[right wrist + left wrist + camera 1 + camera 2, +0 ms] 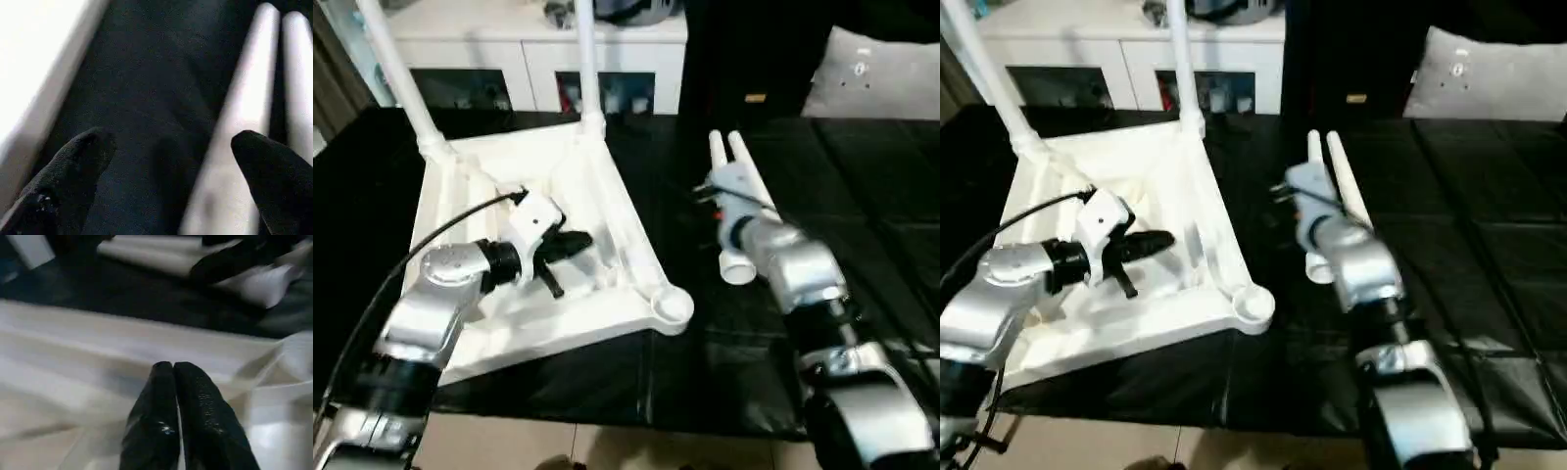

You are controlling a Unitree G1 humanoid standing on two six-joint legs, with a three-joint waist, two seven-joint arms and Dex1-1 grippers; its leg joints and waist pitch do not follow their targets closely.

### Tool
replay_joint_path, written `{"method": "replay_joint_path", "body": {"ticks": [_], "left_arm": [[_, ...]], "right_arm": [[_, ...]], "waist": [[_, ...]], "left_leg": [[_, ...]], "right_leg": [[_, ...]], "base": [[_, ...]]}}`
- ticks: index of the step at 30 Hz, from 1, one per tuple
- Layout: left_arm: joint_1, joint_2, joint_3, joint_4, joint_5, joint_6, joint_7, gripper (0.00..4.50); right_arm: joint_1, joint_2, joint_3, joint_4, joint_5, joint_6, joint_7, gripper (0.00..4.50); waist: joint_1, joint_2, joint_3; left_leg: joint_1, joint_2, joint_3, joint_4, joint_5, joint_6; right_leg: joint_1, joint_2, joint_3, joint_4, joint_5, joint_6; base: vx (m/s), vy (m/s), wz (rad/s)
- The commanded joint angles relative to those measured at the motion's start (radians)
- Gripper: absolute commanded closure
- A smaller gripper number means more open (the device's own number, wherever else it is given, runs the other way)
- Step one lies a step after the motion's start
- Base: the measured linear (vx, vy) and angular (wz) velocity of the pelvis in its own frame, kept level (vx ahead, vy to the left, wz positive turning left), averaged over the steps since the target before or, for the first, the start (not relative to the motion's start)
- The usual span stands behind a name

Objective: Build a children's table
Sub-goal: Rotate table base, then pick table leg

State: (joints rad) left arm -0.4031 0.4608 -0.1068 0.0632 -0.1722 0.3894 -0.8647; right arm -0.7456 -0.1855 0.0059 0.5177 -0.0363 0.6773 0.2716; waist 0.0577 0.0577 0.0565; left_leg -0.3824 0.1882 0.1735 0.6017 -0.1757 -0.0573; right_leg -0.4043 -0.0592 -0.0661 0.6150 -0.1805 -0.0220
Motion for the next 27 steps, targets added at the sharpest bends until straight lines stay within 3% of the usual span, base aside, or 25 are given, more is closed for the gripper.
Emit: {"method": "replay_joint_path", "body": {"ticks": [1, 10, 13, 14, 15, 27], "left_arm": [[0.012, 0.012, -0.023, -0.095, -0.048, 0.066, -0.048, 3.84], [0.036, 0.026, -0.108, -0.203, -0.061, 0.124, -0.089, 3.73], [0.036, 0.026, -0.11, -0.227, -0.065, 0.158, -0.083, 3.73], [0.036, 0.027, -0.11, -0.231, -0.067, 0.163, -0.081, 3.73], [0.035, 0.028, -0.11, -0.236, -0.069, 0.169, -0.08, 3.73], [0.019, 0.029, -0.119, -0.252, -0.065, 0.186, -0.06, 3.69]], "right_arm": [[-0.062, -0.008, -0.02, 0.073, 0.016, 0.047, -0.022, 0.0], [-0.176, -0.002, -0.033, 0.298, 0.044, 0.096, 0.038, 0.0], [-0.211, -0.006, -0.024, 0.395, 0.023, 0.102, 0.026, 0.0], [-0.214, -0.006, -0.024, 0.405, 0.022, 0.103, 0.024, 0.0], [-0.22, -0.008, -0.03, 0.417, 0.02, 0.104, 0.008, 0.0], [-0.259, -0.036, -0.071, 0.525, 0.054, 0.113, 0.022, 1.02]], "waist": [[0.002, 0.008, -0.068], [0.003, 0.006, -0.071], [0.003, 0.003, -0.069], [0.002, -0.006, -0.069], [0.004, -0.003, -0.069], [0.005, -0.006, -0.071]], "left_leg": [[0.023, 0.032, -0.017, -0.073, -0.265, -0.048], [0.018, 0.033, -0.013, -0.067, -0.22, -0.033], [0.02, 0.032, -0.012, -0.067, -0.227, -0.033], [0.019, 0.032, -0.011, -0.067, -0.228, -0.033], [0.019, 0.033, -0.011, -0.067, -0.224, -0.034], [0.017, 0.032, -0.009, -0.064, -0.198, -0.026]], "right_leg": [[0.047, -0.076, 0.049, -0.071, -0.256, -0.196], [0.05, -0.071, 0.047, -0.065, -0.182, -0.211], [0.049, -0.072, 0.046, -0.066, -0.202, -0.215], [0.05, -0.073, 0.047, -0.068, -0.213, -0.215], [0.051, -0.075, 0.047, -0.067, -0.217, -0.214], [0.05, -0.071, 0.046, -0.064, -0.208, -0.204]], "base": [[0.0, 0.0, 0.0], [0.0, 0.0, 0.0], [0.0, 0.0, 0.0], [0.0, 0.0, 0.0], [0.0, 0.0, 0.0], [0.0, 0.0, 0.0]]}}
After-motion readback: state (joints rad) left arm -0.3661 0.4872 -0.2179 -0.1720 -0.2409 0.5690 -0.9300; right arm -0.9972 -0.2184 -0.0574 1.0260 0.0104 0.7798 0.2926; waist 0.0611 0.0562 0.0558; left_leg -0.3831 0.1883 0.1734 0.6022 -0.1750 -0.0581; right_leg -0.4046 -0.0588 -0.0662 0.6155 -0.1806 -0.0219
